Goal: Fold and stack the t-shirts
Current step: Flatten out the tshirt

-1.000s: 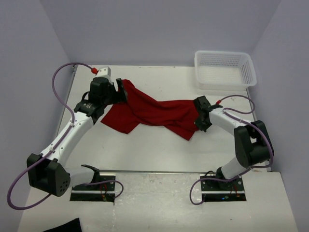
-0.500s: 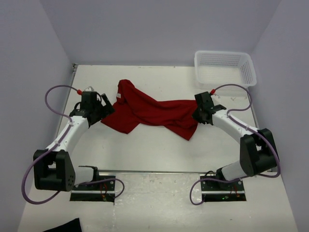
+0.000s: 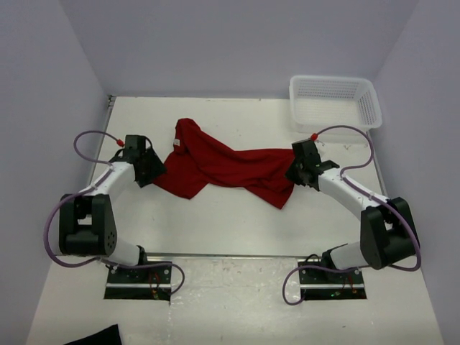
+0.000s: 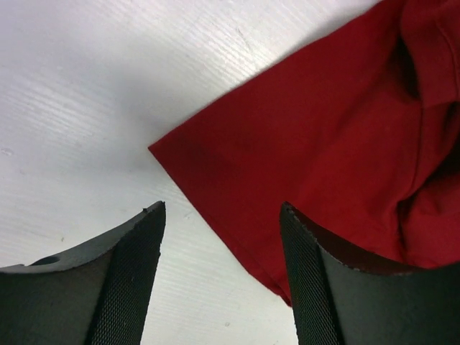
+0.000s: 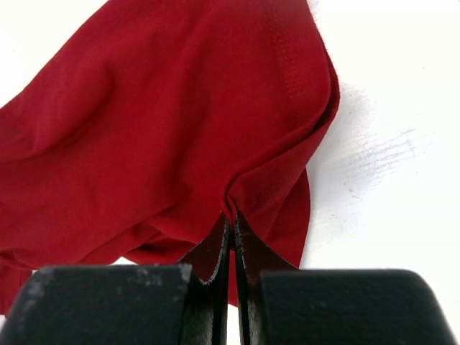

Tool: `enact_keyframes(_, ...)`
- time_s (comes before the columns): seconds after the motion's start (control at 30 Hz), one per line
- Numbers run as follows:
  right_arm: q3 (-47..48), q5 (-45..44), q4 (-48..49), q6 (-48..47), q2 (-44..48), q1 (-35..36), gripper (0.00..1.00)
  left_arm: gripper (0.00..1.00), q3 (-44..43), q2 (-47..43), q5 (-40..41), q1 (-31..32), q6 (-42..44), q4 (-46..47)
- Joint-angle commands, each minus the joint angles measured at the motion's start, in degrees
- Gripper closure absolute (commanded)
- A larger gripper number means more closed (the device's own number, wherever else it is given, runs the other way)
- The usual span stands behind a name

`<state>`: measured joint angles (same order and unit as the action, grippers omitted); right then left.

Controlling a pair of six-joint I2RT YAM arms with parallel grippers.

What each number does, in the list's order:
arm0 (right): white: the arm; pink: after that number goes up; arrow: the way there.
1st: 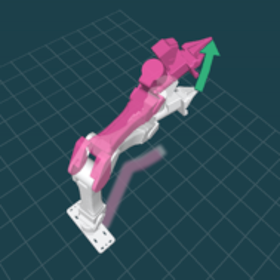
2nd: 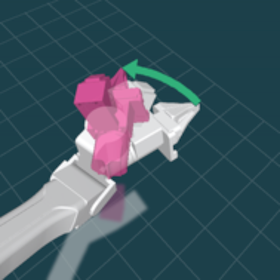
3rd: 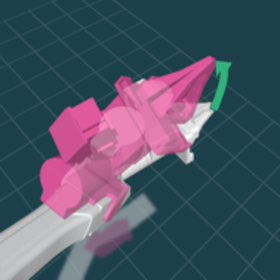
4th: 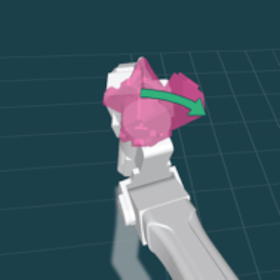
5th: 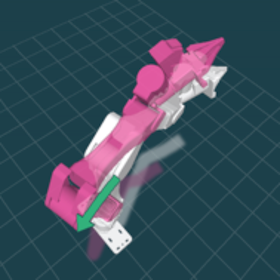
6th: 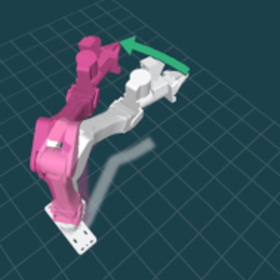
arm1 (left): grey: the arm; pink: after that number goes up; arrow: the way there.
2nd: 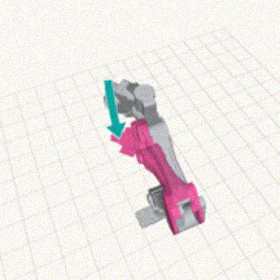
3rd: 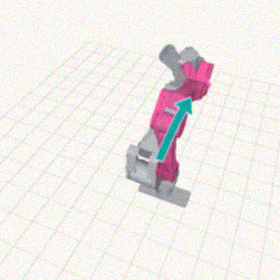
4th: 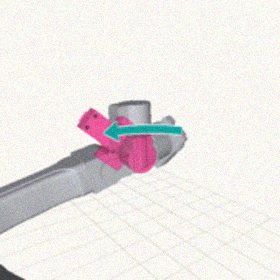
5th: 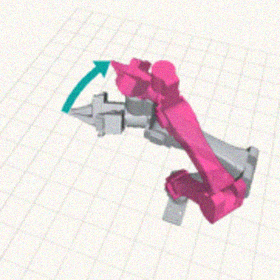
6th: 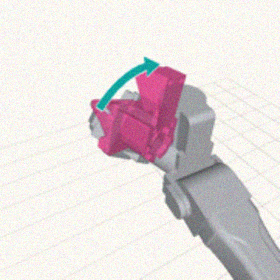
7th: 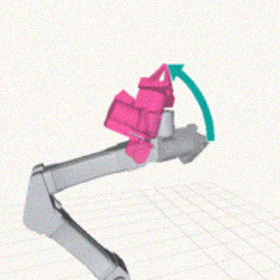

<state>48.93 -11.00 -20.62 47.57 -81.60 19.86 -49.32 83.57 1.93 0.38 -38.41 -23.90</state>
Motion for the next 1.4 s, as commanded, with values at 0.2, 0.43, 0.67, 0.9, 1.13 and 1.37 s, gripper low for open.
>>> enact_keyframes(0.2, -1.82, 2.22, 2.87, -1.25, 2.5, 0.1, 1.0, 0.33, -9.03, 8.18, 7.64, -0.38, 0.44, -2.81)
enact_keyframes(0.43, -2.17, 2.22, 2.6, -0.64, 3.47, 0.18, 1.0, 0.37, -12.73, 13.11, 11.95, -0.38, -0.08, -7.38)
enact_keyframes(0.67, -2.43, 2.74, 2.69, -0.11, 3.56, 0.1, 1.0, 0.39, -12.2, 13.37, 13.97, -0.38, -0.26, -9.58)
enact_keyframes(0.9, -2.52, 2.83, 2.78, 0.07, 4.43, 0.1, 1.0, 0.41, -10.18, 14.25, 13.01, -0.38, -0.43, -8.71)
enact_keyframes(1.13, -2.96, 2.57, 2.34, -0.02, 5.31, 0.1, 1.0, 0.51, -9.83, 17.59, 10.2, -0.38, -0.52, -6.69)
enact_keyframes(1.37, -3.4, 2.22, 2.34, 0.15, 6.02, 0.09, 1.0, 0.55, -9.83, 19.7, 10.11, -0.38, -0.17, -6.16)
